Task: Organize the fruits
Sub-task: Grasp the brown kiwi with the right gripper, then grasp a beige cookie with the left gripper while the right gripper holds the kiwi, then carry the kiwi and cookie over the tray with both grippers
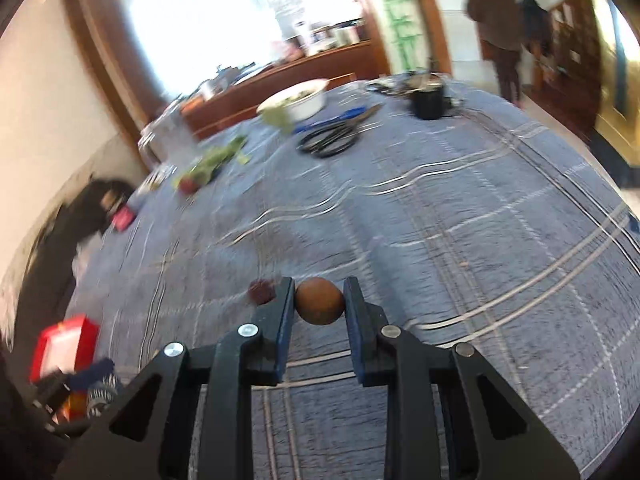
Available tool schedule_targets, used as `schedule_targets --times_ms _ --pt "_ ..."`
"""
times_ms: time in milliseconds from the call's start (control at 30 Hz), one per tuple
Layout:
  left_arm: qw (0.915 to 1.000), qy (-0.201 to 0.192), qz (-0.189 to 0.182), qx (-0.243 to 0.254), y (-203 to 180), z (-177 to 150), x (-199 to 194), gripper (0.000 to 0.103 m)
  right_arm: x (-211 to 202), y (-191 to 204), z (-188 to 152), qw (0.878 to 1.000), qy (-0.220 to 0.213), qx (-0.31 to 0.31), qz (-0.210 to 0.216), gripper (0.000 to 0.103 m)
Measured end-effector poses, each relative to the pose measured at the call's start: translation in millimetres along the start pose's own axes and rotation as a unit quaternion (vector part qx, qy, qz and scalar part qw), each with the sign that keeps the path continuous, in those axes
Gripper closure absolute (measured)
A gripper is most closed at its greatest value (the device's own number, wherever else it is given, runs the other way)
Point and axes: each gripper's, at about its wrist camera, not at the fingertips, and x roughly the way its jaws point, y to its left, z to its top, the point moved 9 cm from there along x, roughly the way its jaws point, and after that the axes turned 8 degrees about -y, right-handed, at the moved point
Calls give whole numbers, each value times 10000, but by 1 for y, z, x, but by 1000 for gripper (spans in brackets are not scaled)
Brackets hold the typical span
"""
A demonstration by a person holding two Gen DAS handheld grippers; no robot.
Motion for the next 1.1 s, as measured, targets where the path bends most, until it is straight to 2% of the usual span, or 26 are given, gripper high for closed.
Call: schedule_targets --times_ms 167,233,300,333,400,533,633,833,967,1100 --pt "9998 148 -142 -19 -12 0 16 46 0 -4 2 9998 27 175 49 77" --pt "9997 139 -180 -65 -13 1 19 51 0 -2 1 9997 68 196 106 77" --pt "9992 99 -362 -159 -15 3 21 69 1 -1 0 9997 97 180 117 77" --pt "9988 91 -432 -206 -16 4 21 70 1 0 0 9997 110 179 129 77" --pt "9987 52 -452 -234 -14 4 20 81 2 1 -1 9997 121 158 138 77" --pt "9976 -31 -580 -378 -13 5 15 81 4 3 -2 9998 122 125 136 77" --pt "9976 -138 -529 -433 -7 6 3 81 5 5 -2 9999 101 56 125 77" --pt "9960 -615 -309 -568 20 2 -49 81 0 12 1 9997 -121 -151 175 77" --pt "9935 -895 -103 -702 49 -18 -86 81 -2 18 2 9988 -275 -372 132 77" --pt "9911 -965 153 -905 83 -44 -108 81 -1 28 -1 9970 -351 -683 81 77"
